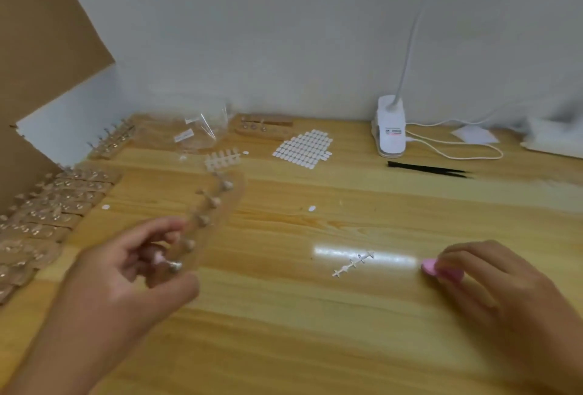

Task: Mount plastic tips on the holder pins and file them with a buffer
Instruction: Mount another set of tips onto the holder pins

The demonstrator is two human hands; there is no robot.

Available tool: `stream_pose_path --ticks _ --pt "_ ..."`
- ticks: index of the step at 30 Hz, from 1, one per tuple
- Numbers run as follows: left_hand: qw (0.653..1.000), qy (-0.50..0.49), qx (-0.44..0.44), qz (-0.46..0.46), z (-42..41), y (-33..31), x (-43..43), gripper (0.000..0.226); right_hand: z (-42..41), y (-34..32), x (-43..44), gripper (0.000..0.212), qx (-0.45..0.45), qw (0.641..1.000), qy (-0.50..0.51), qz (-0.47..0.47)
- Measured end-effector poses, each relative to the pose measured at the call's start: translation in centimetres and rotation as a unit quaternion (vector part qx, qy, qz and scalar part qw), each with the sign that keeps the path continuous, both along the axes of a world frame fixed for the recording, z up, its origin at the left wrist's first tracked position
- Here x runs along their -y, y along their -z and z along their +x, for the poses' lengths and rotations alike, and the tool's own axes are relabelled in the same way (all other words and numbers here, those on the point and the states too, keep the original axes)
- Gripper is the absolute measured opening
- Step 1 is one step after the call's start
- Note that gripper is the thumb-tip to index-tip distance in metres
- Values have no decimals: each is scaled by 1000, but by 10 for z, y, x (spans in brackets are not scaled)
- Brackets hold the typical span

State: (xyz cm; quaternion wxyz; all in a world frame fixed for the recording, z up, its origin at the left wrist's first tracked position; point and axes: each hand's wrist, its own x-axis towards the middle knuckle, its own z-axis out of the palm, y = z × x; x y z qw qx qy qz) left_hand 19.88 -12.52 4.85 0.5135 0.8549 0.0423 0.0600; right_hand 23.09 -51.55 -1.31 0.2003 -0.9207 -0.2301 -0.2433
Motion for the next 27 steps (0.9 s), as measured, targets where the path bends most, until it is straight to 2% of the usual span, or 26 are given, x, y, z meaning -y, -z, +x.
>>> stream_pose_path --ticks 1,3,6,8,11,15,17,19,21,22,24,27 --pt "1000 0 5 17 9 -3 15 65 3 4 4 24 -2 1000 17 3" --pt "990 136 -12 29 18 9 52 58 12 5 10 25 -22 998 61 17" --pt "955 283 -39 79 33 41 74 51 23 7 22 17 -66 994 85 33" --pt "930 354 -14 95 39 54 82 49 30 8 28 10 -75 993 85 29" --pt "906 393 45 153 49 66 85 46 44 8 29 14 -63 994 83 14" --pt "885 411 43 212 59 67 82 56 69 -13 -4 27 -53 998 38 -3" --pt "882 423 25 207 60 58 72 63 81 -26 -29 19 -46 999 9 -20" --pt "914 361 -2 188 67 44 51 66 90 -35 -55 10 -45 998 -17 -41" --pt "955 224 22 193 90 33 24 57 95 -41 -75 8 -53 996 -39 -59" --pt "963 152 41 219 106 31 9 53 96 -42 -84 9 -57 995 -52 -61" --pt "955 50 45 290 144 30 -18 54 95 -41 -96 10 -67 993 -75 -57" --pt "930 36 -33 364 190 38 -45 62 86 -33 -98 9 -83 990 -105 -51"
